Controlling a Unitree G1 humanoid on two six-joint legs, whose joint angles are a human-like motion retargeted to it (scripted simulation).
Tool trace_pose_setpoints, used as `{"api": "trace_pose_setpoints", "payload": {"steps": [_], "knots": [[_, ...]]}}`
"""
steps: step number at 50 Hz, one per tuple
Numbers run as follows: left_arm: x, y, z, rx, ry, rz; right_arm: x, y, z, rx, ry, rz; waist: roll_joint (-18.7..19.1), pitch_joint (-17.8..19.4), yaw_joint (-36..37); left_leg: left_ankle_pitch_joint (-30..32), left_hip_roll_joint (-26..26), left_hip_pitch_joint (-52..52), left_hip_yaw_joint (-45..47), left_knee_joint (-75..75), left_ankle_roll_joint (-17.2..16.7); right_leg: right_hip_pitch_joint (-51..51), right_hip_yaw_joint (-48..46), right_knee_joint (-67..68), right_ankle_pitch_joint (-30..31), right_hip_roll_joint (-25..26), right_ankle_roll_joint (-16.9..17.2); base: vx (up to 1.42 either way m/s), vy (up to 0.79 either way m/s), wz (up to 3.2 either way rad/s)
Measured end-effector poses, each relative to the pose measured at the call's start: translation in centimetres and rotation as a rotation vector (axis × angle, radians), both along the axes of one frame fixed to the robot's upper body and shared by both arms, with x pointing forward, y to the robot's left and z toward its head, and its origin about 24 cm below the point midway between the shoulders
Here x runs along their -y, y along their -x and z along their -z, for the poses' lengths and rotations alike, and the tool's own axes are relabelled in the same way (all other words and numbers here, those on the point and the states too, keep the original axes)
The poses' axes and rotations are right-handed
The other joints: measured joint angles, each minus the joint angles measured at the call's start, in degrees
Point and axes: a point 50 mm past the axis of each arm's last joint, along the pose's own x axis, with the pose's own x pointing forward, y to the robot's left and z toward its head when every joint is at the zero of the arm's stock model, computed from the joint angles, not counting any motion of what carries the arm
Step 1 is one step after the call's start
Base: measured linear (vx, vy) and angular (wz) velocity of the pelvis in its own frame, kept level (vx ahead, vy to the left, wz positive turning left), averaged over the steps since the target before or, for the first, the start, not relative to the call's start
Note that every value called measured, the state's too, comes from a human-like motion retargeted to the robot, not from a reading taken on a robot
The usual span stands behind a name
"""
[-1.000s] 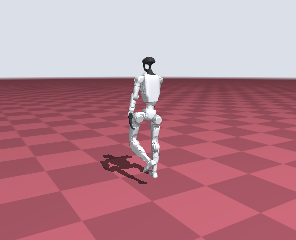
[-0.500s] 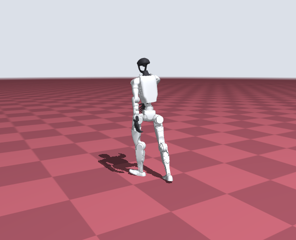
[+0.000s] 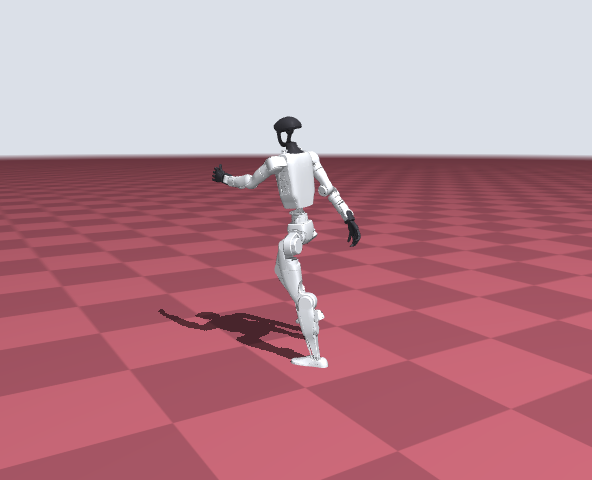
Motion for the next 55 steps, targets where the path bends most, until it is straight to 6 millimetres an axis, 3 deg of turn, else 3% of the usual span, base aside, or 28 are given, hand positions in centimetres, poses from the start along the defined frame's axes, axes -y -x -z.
{"api": "trace_pose_setpoints", "payload": {"steps": [2, 4, 6, 8, 10, 11, 13, 14, 15, 17, 19, 21, 23, 26, 28, 30, 33, 35, 36, 37, 39, 40, 42, 45, 47, 50, 52, 55], "knots": [[-0.3, 0.6, 3.1, -0.063, 0.05, 0.006, 0.7, -3.1, 1.5, 0.088, 0.044, -0.041, 0.4, -0.1, 0.2, -1.0, 0.3, 0.8, -2.1, 1.9, 0.0, 6.0, 0.1, -17.9, -0.8, -0.9, 0.3, 0.52, -0.2, 1.03], [-1.0, 1.8, 7.6, -0.16, 0.103, -0.007, 1.8, -6.9, 2.9, 0.187, 0.112, -0.088, 0.2, 1.3, -0.1, -2.4, -0.1, 3.4, -5.0, 3.8, -0.2, 17.5, 0.7, -42.3, 0.6, -1.7, 2.2, 0.6, -0.23, 1.4], [-2.0, 3.6, 13.0, -0.311, 0.137, -0.047, 2.7, -11.1, 3.9, 0.27, 0.154, -0.156, -2.2, 4.1, 0.9, -4.0, -2.2, 8.0, -7.9, 5.0, 0.5, 30.9, 4.4, -65.7, 8.9, -3.4, 6.6, 0.66, -0.32, 1.13], [-3.2, 7.0, 19.6, -0.539, 0.093, -0.074, 3.2, -15.6, 4.6, 0.363, 0.165, -0.236, -5.0, 5.6, 5.4, -5.1, -5.0, 10.9, -8.6, 7.2, 2.0, 36.7, 9.4, -74.4, 18.4, -5.2, 11.5, 0.59, -0.39, 0.0], [-4.8, 12.8, 26.7, -0.841, 0.0, -0.075, 4.0, -21.1, 4.7, 0.511, 0.213, -0.265, -6.4, 6.4, 11.3, -5.0, -6.8, 10.0, -7.3, 14.5, 3.9, 38.8, 10.9, -73.9, 21.0, -6.1, 13.3, 0.48, -0.37, -0.47], [-6.0, 17.0, 30.1, -1.049, -0.047, -0.06, 4.5, -24.4, 4.4, 0.587, 0.229, -0.274, -6.8, 6.7, 12.8, -6.3, -6.7, 6.0, -5.8, 24.1, 3.8, 40.2, 10.2, -73.7, 20.1, -6.7, 12.3, 0.4, -0.32, 0.04], [-8.0, 26.3, 34.7, -1.405, -0.019, -0.091, 6.4, -31.1, 2.7, 0.738, 0.34, -0.309, -6.1, 4.0, 13.5, -9.6, -2.9, -12.5, -1.1, 56.4, 0.8, 38.9, 7.5, -72.2, 17.8, -6.7, 10.3, 0.3, -0.23, 0.89], [-8.8, 30.8, 35.8, -1.55, 0.011, -0.101, 7.3, -34.8, 1.3, 0.829, 0.382, -0.312, -6.1, 2.2, 13.5, -12.5, -1.7, -20.7, 0.2, 68.5, 1.9, 37.7, 6.4, -72.2, 17.4, -6.9, 9.5, 0.23, -0.19, 1.22], [-9.6, 35.2, 36.4, -1.687, 0.042, -0.098, 7.9, -38.6, -0.5, 0.93, 0.407, -0.307, -6.6, 0.5, 13.6, -16.0, -1.4, -27.1, 0.9, 76.9, 4.7, 36.7, 5.5, -72.7, 17.7, -7.3, 9.0, 0.22, -0.2, 0.88], [-11.4, 42.0, 36.3, -1.866, 0.081, -0.07, 8.7, -45.4, -5.0, 1.141, 0.42, -0.266, -8.8, -1.8, 15.9, -22.6, -1.7, -36.9, 4.0, 91.1, 8.2, 34.7, 5.2, -73.0, 17.9, -8.5, 9.2, 0.26, -0.17, 0.43], [-13.4, 47.1, 35.2, -1.94, 0.104, -0.084, 9.6, -50.6, -10.3, 1.353, 0.48, -0.195, -10.8, -2.4, 19.5, -25.3, -0.2, -44.0, 8.3, 103.9, 9.3, 34.9, 4.9, -73.2, 17.1, -9.5, 9.3, 0.32, -0.12, 0.11], [-15.5, 51.0, 33.5, -1.983, 0.115, -0.125, 10.8, -54.1, -15.8, 1.537, 0.557, -0.146, -12.1, -2.6, 23.4, -26.8, 2.3, -49.3, 11.9, 113.4, 10.0, 36.0, 4.0, -74.3, 16.2, -9.8, 9.1, 0.32, -0.09, 0.15], [-17.6, 54.3, 31.5, -2.029, 0.126, -0.216, 12.1, -56.3, -20.8, 1.675, 0.642, -0.13, -12.8, -2.6, 26.7, -28.0, 4.8, -53.2, 14.2, 119.7, 10.3, 37.8, 2.4, -75.8, 15.6, -9.6, 8.8, 0.32, -0.07, 0.39], [-19.8, 57.9, 28.9, -2.09, 0.18, -0.409, 13.6, -57.9, -27.2, 1.816, 0.737, -0.099, -12.7, -2.3, 28.9, -28.6, 8.3, -56.2, 15.9, 122.4, 11.4, 40.6, -0.8, -76.6, 14.5, -8.8, 7.9, 0.31, -0.03, 0.71], [-20.5, 59.1, 28.0, -2.075, 0.22, -0.594, 14.5, -58.2, -30.5, 1.874, 0.803, 0.007, -11.3, -1.6, 29.4, -26.6, 12.9, -56.1, 16.6, 121.2, 10.4, 42.8, -3.1, -75.7, 13.1, -7.2, 7.3, 0.33, 0.01, 0.77], [-19.8, 59.6, 28.0, -2.067, 0.324, -0.61, 14.0, -58.7, -32.0, 1.933, 0.755, 0.049, -11.8, -2.5, 29.1, -27.9, 14.4, -53.9, 19.1, 114.4, 13.1, 42.6, -4.6, -74.6, 12.6, -6.8, 7.1, 0.28, 0.02, 0.81], [-18.2, 58.3, 29.6, -2.007, 0.452, -0.628, 12.7, -59.2, -31.4, 1.929, 0.717, 0.085, -12.1, -3.2, 26.6, -27.7, 14.4, -47.9, 23.0, 96.2, 12.3, 46.1, -8.2, -77.3, 14.1, -6.0, 7.1, 0.31, 0.09, 0.98], [-16.8, 56.3, 31.2, -1.973, 0.482, -0.593, 11.0, -59.6, -29.5, 1.898, 0.715, -0.009, -12.9, -2.6, 25.4, -28.7, 12.7, -38.6, 30.0, 77.0, 10.5, 47.6, -9.8, -76.2, 13.9, -7.1, 8.6, 0.36, 0.18, 0.73], [-16.4, 54.6, 32.2, -1.948, 0.449, -0.585, 10.0, -59.6, -28.1, 1.875, 0.722, -0.073, -13.9, -1.1, 25.4, -27.2, 9.5, -30.7, 36.8, 62.1, 8.7, 49.1, -10.5, -75.2, 13.8, -8.7, 9.9, 0.39, 0.26, 0.62], [-16.1, 52.7, 33.1, -1.906, 0.408, -0.591, 9.3, -59.4, -26.6, 1.856, 0.736, -0.124, -14.5, 0.5, 25.5, -24.2, 5.7, -23.1, 43.3, 46.5, 7.2, 50.6, -11.1, -74.2, 13.6, -9.9, 11.2, 0.41, 0.34, 0.57], [-15.7, 47.7, 34.7, -1.76, 0.332, -0.657, 8.5, -58.2, -23.0, 1.801, 0.784, -0.195, -12.8, 2.8, 25.3, -11.5, -2.0, -11.5, 52.3, 17.3, 4.7, 53.5, -12.8, -72.1, 12.9, -9.4, 12.0, 0.4, 0.39, 0.93], [-15.4, 45.1, 35.2, -1.691, 0.326, -0.684, 8.5, -57.2, -20.7, 1.742, 0.801, -0.246, -10.8, 3.2, 24.5, -4.7, -3.5, -8.3, 53.8, 7.5, 2.5, 54.9, -14.2, -71.0, 12.4, -7.6, 11.4, 0.37, 0.4, 1.66], [-14.2, 39.4, 35.9, -1.624, 0.253, -0.585, 8.8, -53.5, -14.2, 1.549, 0.753, -0.348, -7.7, 3.1, 21.3, 0.6, -2.8, -6.9, 48.5, 3.0, -2.1, 56.2, -18.3, -66.6, 13.3, -5.6, 8.8, 0.36, 0.39, 2.54], [-11.8, 28.5, 34.8, -1.438, 0.034, -0.319, 9.0, -43.6, -4.0, 1.172, 0.559, -0.465, -3.8, 5.1, 16.0, -2.5, 0.9, -6.8, 37.4, 9.8, -4.9, 53.9, -20.9, -47.8, 17.0, -5.9, 4.0, 0.32, 0.37, 3.16], [-9.2, 19.6, 31.5, -1.219, -0.118, -0.154, 8.1, -35.2, 1.1, 0.88, 0.357, -0.571, -2.4, 4.4, 14.3, -1.8, -0.2, -7.9, 30.6, 7.4, -4.5, 41.3, -12.1, -25.5, 17.0, -5.0, 4.1, 0.26, 0.26, 2.89], [-4.9, 8.5, 22.9, -0.824, -0.284, -0.033, 4.2, -23.3, 4.7, 0.524, 0.06, -0.647, -1.3, 3.9, 11.2, -1.6, -1.4, -9.0, 21.2, 6.0, -4.4, 25.0, -2.5, 2.1, 13.7, -0.9, 6.0, 0.32, 0.15, 2.79], [-2.3, 3.8, 15.8, -0.556, -0.331, -0.014, 1.5, -17.5, 5.2, 0.394, -0.063, -0.641, -0.6, 3.7, 8.4, -1.7, -2.4, -9.0, 15.6, 6.0, -4.4, 17.7, -2.9, 16.5, 12.5, -4.7, 3.2, 0.37, 0.14, 2.64], [0.8, 0.3, 5.2, -0.175, -0.349, -0.015, -2.2, -11.1, 4.6, 0.308, -0.204, -0.566, 1.4, 3.7, 3.3, -1.1, -3.0, -7.5, 7.1, 4.4, -4.5, 10.7, -4.4, 31.1, 10.9, -10.9, 0.4, 0.39, 0.12, 2.5]]}}
